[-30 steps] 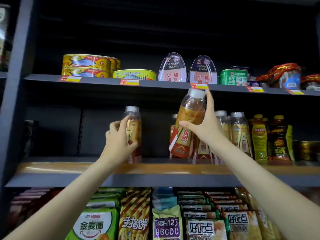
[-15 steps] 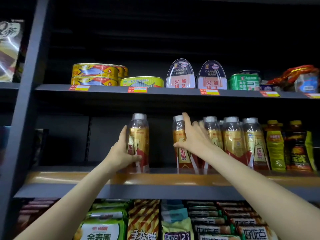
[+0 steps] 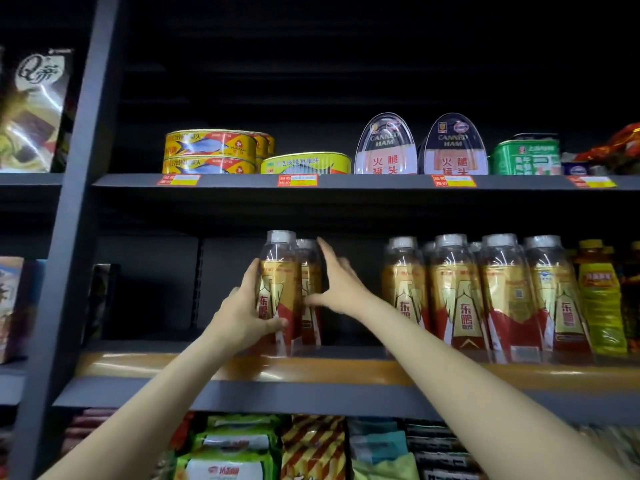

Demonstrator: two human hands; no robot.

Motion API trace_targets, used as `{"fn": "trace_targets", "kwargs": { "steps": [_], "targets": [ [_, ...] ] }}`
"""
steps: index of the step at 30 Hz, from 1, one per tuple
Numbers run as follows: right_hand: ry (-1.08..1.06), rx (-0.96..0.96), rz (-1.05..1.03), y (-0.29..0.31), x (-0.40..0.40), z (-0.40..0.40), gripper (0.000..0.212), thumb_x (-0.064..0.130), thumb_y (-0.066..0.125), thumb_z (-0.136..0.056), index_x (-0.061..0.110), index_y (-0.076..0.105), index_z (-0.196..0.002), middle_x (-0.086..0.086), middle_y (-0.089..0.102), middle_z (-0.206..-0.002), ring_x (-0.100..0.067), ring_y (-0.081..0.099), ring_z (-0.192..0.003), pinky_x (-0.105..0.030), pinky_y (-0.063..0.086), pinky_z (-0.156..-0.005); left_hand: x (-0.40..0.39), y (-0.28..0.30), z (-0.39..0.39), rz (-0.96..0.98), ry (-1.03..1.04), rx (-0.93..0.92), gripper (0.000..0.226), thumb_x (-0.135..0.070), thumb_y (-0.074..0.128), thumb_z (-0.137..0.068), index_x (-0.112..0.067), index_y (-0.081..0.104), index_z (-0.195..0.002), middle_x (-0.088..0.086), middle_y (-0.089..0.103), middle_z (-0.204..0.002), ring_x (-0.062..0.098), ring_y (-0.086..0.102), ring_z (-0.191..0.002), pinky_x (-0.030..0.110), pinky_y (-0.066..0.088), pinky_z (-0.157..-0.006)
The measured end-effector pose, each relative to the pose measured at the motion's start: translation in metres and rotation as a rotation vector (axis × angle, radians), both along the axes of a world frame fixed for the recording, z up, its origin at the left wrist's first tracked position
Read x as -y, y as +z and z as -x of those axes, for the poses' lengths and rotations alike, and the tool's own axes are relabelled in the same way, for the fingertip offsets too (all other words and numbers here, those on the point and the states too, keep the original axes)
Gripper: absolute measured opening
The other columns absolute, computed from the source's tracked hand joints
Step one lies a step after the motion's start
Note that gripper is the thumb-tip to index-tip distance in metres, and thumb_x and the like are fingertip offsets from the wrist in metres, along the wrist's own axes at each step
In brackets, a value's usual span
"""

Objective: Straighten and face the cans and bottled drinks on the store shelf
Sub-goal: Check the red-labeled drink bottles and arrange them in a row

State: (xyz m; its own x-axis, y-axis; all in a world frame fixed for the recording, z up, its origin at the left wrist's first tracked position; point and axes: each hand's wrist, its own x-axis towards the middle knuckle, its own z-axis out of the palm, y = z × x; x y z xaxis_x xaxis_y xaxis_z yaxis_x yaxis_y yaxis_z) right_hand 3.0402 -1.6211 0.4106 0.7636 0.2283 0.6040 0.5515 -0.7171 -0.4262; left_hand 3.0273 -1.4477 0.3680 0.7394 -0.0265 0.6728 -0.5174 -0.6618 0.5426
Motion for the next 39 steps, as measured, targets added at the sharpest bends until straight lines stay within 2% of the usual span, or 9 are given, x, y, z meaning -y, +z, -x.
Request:
{"fn": "trace_targets", "kwargs": {
  "steps": [3,7,10,17,22,25,30,35,39],
  "targets": [
    [-0.013,-0.08,-0.127,-0.006,-0.013,-0.025,0.117,0.008,0.074,-0.078,0.037,-0.015,-0.148,-0.016,0.009,-0.158,-0.034,0.009,-0.145,-0.051,0.022,-0.112,-0.003,-0.001,0.001,-0.004,0.002,-0.002,0.11,-0.023,0.078,-0.073,-0.032,-0.002,-0.148,0.01,0.051,-0.129,0.024,0.05,-0.116,0.035,0.04,-0.098],
    [0.006,-0.131,-0.18,-0.006,-0.009,-0.028,0.114,0.007,0.073,-0.08,0.038,-0.012,-0.149,-0.014,0.033,-0.149,-0.032,0.039,-0.133,-0.038,0.041,-0.097,-0.002,-0.001,0.004,-0.018,0.004,0.002,0.107,-0.023,0.077,-0.075,-0.032,0.0,-0.148,0.008,0.053,-0.125,0.023,0.054,-0.11,0.035,0.042,-0.097],
    [-0.082,-0.05,-0.164,-0.005,0.001,-0.022,0.115,0.01,0.076,-0.077,0.037,-0.009,-0.149,-0.014,0.043,-0.141,-0.033,0.045,-0.128,-0.043,0.041,-0.098,0.004,0.002,0.006,-0.008,-0.009,-0.026,0.107,-0.023,0.076,-0.075,-0.031,-0.001,-0.148,0.011,0.051,-0.128,0.026,0.05,-0.117,0.038,0.039,-0.101],
    [-0.445,0.092,0.163,-0.01,0.029,-0.007,0.106,0.005,0.065,-0.086,0.022,-0.02,-0.148,-0.032,0.02,-0.148,-0.026,0.062,-0.092,-0.025,0.046,-0.064,0.037,0.005,0.004,-0.031,-0.063,-0.071,0.113,-0.024,0.077,-0.074,-0.029,-0.009,-0.148,0.015,0.044,-0.138,0.03,0.039,-0.129,0.043,0.033,-0.107],
    [-0.417,0.192,0.142,-0.021,0.028,0.028,0.081,-0.004,0.057,-0.086,0.016,0.011,-0.15,-0.021,0.017,-0.15,-0.027,0.056,-0.108,-0.032,0.053,-0.086,0.057,0.005,-0.001,-0.039,-0.084,-0.077,0.117,-0.027,0.077,-0.074,-0.03,-0.015,-0.146,0.012,0.047,-0.137,0.029,0.045,-0.124,0.044,0.036,-0.105],
    [-0.438,0.407,0.105,-0.03,0.059,0.055,0.063,0.003,0.055,-0.09,0.016,0.029,-0.146,-0.012,0.025,-0.15,-0.025,0.037,-0.132,-0.033,0.038,-0.107,0.066,0.007,0.004,-0.057,-0.112,-0.064,0.113,-0.027,0.075,-0.076,-0.028,-0.012,-0.147,0.01,0.044,-0.141,0.027,0.045,-0.125,0.035,0.036,-0.103],
    [-0.744,0.349,0.316,-0.043,0.108,0.07,0.085,0.041,0.062,-0.087,0.027,0.008,-0.151,-0.013,-0.004,-0.156,-0.039,-0.01,-0.143,-0.055,0.002,-0.114,0.104,0.008,0.011,-0.091,-0.096,-0.052,0.117,-0.024,0.074,-0.078,-0.031,-0.023,-0.143,0.018,0.037,-0.143,0.027,0.053,-0.114,0.035,0.041,-0.098],
    [-0.7,0.236,0.201,-0.052,0.118,0.069,0.085,0.04,0.066,-0.085,0.025,0.013,-0.149,-0.012,-0.017,-0.155,-0.044,0.003,-0.142,-0.052,0.03,-0.111,0.13,0.003,0.017,-0.152,-0.001,-0.018,0.112,-0.031,0.07,-0.082,-0.034,-0.025,-0.142,0.023,0.032,-0.141,0.032,0.056,-0.106,0.038,0.045,-0.09],
    [-0.793,0.33,0.248,-0.05,0.108,0.068,0.067,0.033,0.066,-0.086,0.018,0.029,-0.14,-0.017,-0.007,-0.153,-0.041,0.0,-0.142,-0.054,0.016,-0.113,0.136,0.001,0.014,-0.166,0.058,-0.008,0.111,-0.035,0.068,-0.082,-0.034,-0.026,-0.141,0.021,0.032,-0.138,0.032,0.058,-0.099,0.039,0.048,-0.083]
  ]
}}
